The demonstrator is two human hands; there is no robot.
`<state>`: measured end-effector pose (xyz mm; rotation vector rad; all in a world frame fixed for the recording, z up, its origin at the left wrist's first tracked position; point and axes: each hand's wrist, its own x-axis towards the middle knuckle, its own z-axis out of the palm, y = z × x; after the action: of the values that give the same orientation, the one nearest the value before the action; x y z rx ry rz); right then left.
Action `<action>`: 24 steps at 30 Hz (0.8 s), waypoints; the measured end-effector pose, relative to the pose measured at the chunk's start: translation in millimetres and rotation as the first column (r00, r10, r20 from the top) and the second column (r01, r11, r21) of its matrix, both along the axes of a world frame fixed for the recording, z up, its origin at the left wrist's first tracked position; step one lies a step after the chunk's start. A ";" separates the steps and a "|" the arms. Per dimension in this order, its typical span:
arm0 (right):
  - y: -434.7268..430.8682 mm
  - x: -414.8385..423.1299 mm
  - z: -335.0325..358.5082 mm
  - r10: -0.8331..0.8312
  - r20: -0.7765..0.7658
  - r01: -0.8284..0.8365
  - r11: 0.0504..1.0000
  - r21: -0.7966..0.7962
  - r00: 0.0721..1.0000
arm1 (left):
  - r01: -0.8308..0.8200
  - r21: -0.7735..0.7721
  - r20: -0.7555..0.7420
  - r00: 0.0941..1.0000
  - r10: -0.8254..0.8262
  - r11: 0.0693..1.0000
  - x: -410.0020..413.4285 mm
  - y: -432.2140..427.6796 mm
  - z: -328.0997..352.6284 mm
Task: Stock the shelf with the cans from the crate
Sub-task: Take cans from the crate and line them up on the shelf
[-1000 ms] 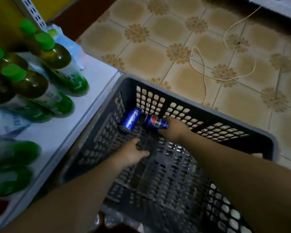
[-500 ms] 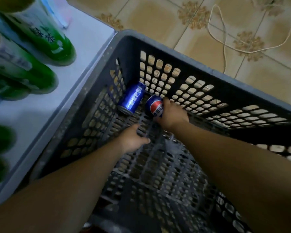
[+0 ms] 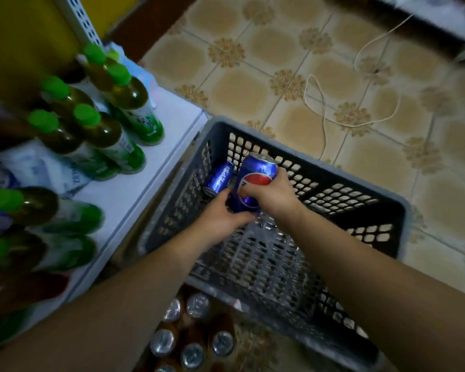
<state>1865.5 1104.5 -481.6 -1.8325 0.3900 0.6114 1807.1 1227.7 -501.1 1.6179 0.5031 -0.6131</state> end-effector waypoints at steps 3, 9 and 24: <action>4.5 -17.4 76.4 0.020 0.102 -0.025 0.998 0.057 0.995 | -0.056 -0.010 0.152 0.987 0.057 0.998 -19.7 7.7 68.6; 34.3 -64.5 234.9 0.085 0.320 -0.147 0.974 0.174 0.944 | -0.114 0.005 0.385 0.917 0.103 0.993 -68.8 38.2 211.0; 194.0 -264.1 461.8 0.386 0.704 -0.645 0.753 0.132 0.595 | -0.499 0.160 0.684 0.678 0.268 0.852 -306.1 180.0 427.9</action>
<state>1601.4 1298.4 -19.8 -1.6338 -0.7428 0.3635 1501.0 1407.7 -73.2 1.8368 0.4247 0.3952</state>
